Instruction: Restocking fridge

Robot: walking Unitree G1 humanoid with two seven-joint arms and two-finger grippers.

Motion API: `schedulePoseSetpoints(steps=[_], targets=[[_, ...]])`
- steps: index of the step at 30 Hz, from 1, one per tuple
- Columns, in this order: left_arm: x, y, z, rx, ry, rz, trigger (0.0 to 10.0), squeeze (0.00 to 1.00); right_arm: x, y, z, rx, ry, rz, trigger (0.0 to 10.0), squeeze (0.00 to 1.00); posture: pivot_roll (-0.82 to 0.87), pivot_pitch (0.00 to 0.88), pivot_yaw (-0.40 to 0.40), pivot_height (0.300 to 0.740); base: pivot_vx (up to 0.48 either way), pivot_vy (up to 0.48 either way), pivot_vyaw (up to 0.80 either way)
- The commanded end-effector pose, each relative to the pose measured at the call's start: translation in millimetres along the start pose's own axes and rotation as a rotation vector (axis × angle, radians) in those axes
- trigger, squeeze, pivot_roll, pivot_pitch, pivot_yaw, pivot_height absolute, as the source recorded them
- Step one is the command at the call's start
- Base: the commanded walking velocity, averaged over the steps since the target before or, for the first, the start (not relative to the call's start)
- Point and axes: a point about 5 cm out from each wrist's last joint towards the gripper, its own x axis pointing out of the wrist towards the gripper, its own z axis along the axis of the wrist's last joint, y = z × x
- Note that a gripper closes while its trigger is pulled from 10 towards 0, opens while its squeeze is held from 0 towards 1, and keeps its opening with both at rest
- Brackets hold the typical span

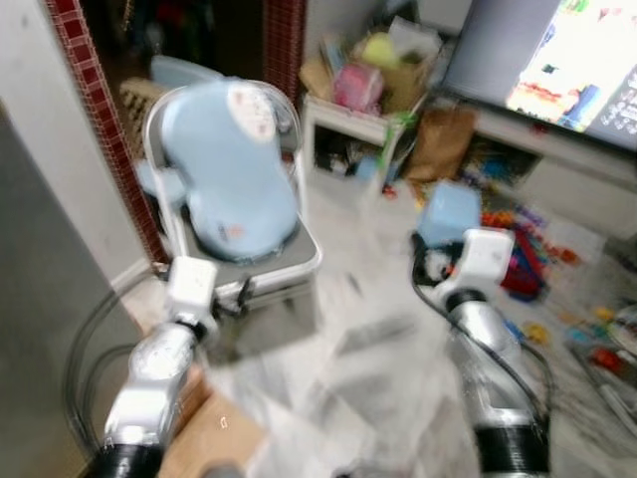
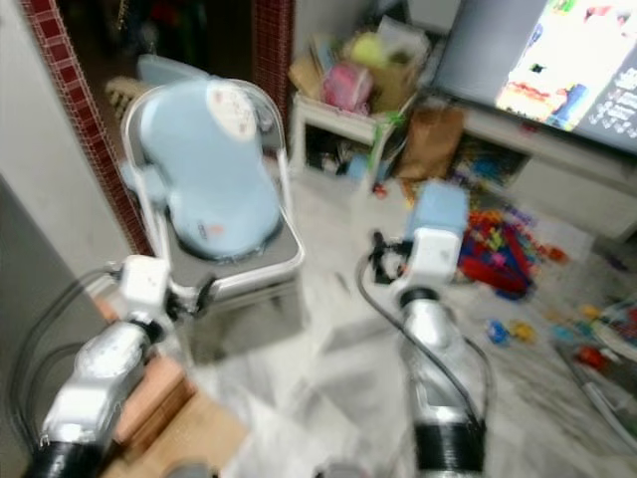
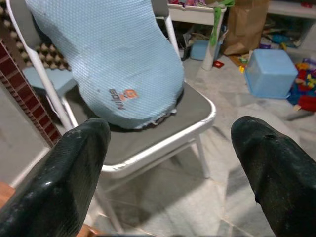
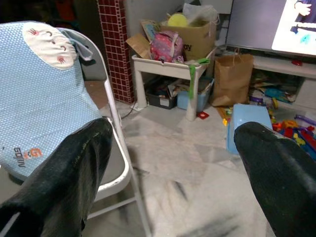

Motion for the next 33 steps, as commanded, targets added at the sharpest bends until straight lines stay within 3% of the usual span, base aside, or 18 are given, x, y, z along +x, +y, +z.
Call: schedulePoseSetpoints(steps=[1,8,21,33], targets=[[2.8,-13.7,4.8,-0.002,-0.024,-0.040,10.0,0.00,0.0,-12.6,5.3,-0.012,-0.014,-0.041,10.0,0.00,0.09,0.000,-0.060,0.740,0.000,0.000,-0.80],[1.2,-15.6,6.3,0.005,-0.043,-0.051,10.0,0.00,-0.3,-13.9,6.2,0.000,-0.019,-0.059,10.0,0.00,0.09,0.000,-0.060,0.740,0.000,0.000,-0.76],[-0.1,-17.6,5.4,0.016,-0.040,-0.066,10.0,0.00,-1.3,-14.3,4.8,0.001,-0.014,-0.065,10.0,0.00,0.09,0.000,-0.057,0.740,0.000,0.000,-0.32],[-0.6,-18.7,4.6,0.013,-0.033,-0.075,10.0,0.00,-1.4,-15.3,4.1,-0.002,-0.008,-0.069,10.0,0.00,0.09,0.000,-0.058,0.740,-0.043,0.000,-0.70]])
